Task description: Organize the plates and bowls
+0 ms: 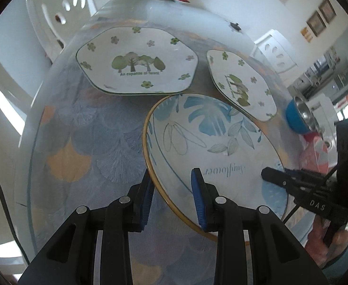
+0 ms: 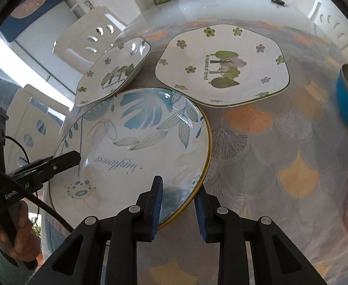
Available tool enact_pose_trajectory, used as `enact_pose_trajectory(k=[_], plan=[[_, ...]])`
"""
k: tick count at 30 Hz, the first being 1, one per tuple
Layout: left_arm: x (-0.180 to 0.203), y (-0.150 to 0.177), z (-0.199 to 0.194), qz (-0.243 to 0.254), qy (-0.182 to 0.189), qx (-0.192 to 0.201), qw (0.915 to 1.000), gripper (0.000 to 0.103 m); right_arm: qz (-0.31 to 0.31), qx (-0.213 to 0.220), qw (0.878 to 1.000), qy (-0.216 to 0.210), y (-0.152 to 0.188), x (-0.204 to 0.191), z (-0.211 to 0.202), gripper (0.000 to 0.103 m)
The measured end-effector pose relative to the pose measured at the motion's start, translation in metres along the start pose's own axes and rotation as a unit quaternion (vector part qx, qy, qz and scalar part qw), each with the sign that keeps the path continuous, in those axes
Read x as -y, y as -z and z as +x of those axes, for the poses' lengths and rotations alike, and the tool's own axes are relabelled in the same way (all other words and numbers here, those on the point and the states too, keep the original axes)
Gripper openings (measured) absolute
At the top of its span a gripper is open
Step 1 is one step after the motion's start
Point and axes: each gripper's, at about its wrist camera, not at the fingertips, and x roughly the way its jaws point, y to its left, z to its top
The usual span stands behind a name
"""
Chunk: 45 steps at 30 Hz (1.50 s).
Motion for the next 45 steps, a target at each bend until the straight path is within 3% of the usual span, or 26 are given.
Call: enact_pose_trajectory(k=[16,29,30,33,35,39,45], plan=[[0.010,0.043,-0.066,0.005,-0.007,0.055,0.9984,0.028,-0.033,0.057,0.998,-0.011,0.043,-0.035,-0.064,0.026],[0.010,0.100,-0.067,-0.001,-0.011,0.031,0.9994,0.028,-0.029,0.032,0.999,-0.012,0.094,-0.037,-0.056,0.026],[0.007,0.102,-0.066,-0.006,-0.003,0.028,0.9996,0.020,-0.039,0.035,0.999,-0.016,0.096,-0.041,-0.056,0.023],[0.008,0.104,-0.062,0.004,-0.005,0.038,0.9993,0.019,-0.083,0.040,0.996,-0.013,0.099,-0.070,-0.055,0.020],[0.002,0.104,-0.055,-0.009,-0.002,0.019,0.9998,0.019,-0.099,0.030,0.995,0.003,0.101,-0.086,-0.047,0.020],[-0.009,0.104,-0.068,-0.029,-0.006,0.044,0.9986,0.019,-0.076,0.038,0.996,0.001,0.107,-0.077,-0.055,0.020],[-0.015,0.104,-0.066,-0.045,-0.016,0.040,0.9981,0.020,0.003,0.045,0.999,0.003,0.092,-0.035,-0.059,0.023]])
